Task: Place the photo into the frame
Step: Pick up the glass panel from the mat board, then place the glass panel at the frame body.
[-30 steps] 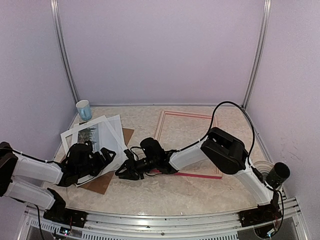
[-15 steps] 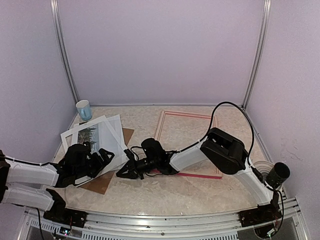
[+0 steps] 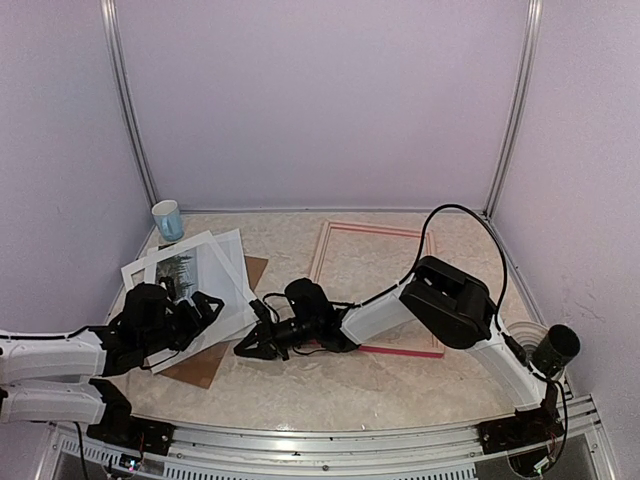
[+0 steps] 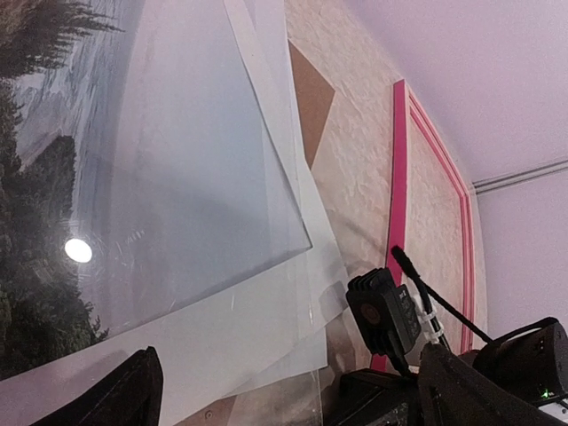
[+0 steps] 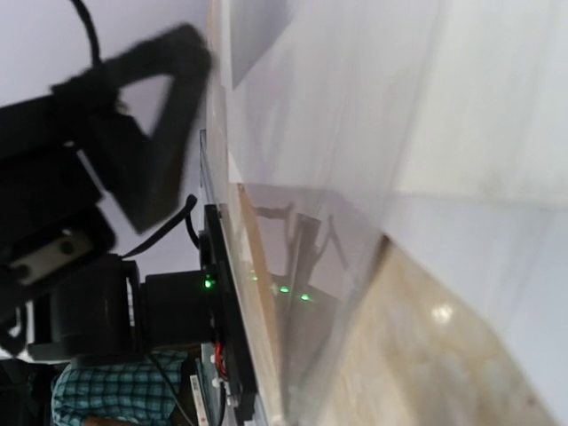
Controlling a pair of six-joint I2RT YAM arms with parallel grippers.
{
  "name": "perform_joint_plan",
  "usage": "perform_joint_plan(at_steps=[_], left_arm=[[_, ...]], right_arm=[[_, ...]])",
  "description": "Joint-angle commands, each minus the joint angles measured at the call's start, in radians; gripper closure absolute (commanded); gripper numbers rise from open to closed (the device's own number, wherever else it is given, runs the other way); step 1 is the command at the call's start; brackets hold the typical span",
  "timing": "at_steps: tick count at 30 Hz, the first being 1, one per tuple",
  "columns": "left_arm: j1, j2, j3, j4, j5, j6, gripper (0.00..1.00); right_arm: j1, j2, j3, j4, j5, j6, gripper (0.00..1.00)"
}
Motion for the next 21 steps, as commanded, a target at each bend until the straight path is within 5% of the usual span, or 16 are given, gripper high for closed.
perform_joint_plan(at_steps=[1,21], left_arm=[[-0.004,-0.065,0.046,-0.079,-0.054,0.057,0.01],[-0.004,-0.221,0.055,-0.186,-0.090,0.099,0.01]], right_arm=[[0.002,-0.039,-0.024,0.003,-0.014,-0.025,1.00],[-0.045,-0.275,-0.182,-0.073,0.006,-0.148,1.00]])
